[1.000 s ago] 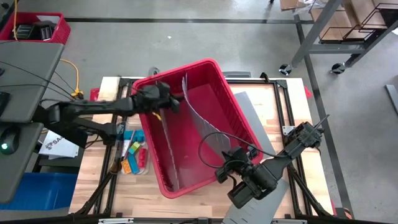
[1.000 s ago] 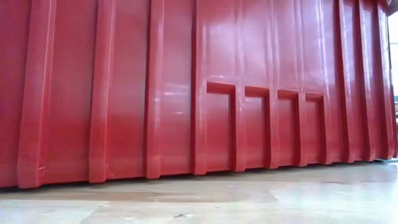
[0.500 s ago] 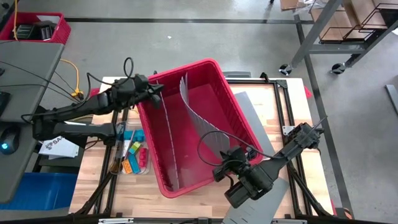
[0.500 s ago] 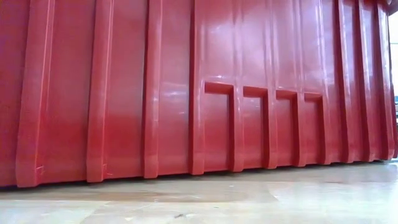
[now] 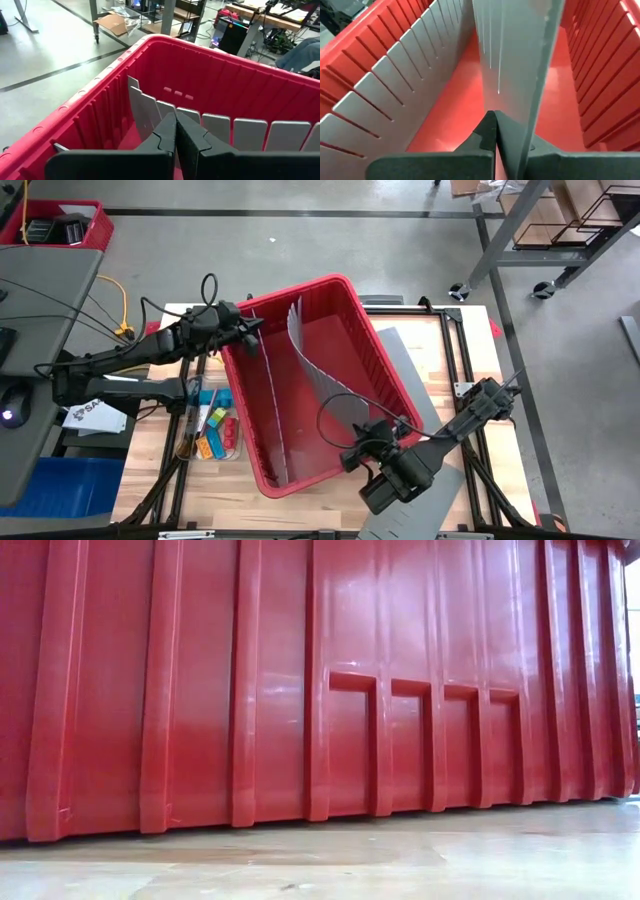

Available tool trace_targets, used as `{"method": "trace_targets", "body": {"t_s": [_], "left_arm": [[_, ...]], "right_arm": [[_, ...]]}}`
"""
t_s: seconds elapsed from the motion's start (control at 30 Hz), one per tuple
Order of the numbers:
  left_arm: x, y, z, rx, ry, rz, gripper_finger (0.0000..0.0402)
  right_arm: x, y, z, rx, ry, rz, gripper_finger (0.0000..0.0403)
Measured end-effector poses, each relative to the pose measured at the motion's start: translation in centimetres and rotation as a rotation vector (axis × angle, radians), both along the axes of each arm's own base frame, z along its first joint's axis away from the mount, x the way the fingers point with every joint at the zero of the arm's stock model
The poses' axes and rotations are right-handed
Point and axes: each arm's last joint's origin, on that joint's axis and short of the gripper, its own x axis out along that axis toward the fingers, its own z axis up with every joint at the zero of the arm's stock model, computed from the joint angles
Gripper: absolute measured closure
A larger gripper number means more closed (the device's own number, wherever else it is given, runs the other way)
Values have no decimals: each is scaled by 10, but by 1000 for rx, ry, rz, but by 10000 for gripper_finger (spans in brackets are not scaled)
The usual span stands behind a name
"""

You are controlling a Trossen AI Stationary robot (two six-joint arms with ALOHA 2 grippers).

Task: Sort Items/Unsort Items

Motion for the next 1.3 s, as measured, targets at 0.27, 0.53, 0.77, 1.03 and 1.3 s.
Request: {"method": "trace_targets", "body": {"t_s": [0.27, 0.53, 0.77, 1.03, 1.3], "left_arm": [[0, 0, 1, -3, -6, -6, 402], [0, 0, 1, -10, -9, -9, 401], [0, 0, 0, -11, -7, -9, 401], [0, 0, 0, -12, -6, -9, 401], [0, 0, 0, -14, 1, -8, 401]], "right_arm": [[-1, -3, -2, -20, -8, -19, 403], [0, 3, -5, 7, -8, -11, 403], [3, 5, -13, 14, 8, -17, 403], [1, 12, -11, 50, -7, -11, 403], [-4, 20, -11, 142, -5, -18, 403]]}}
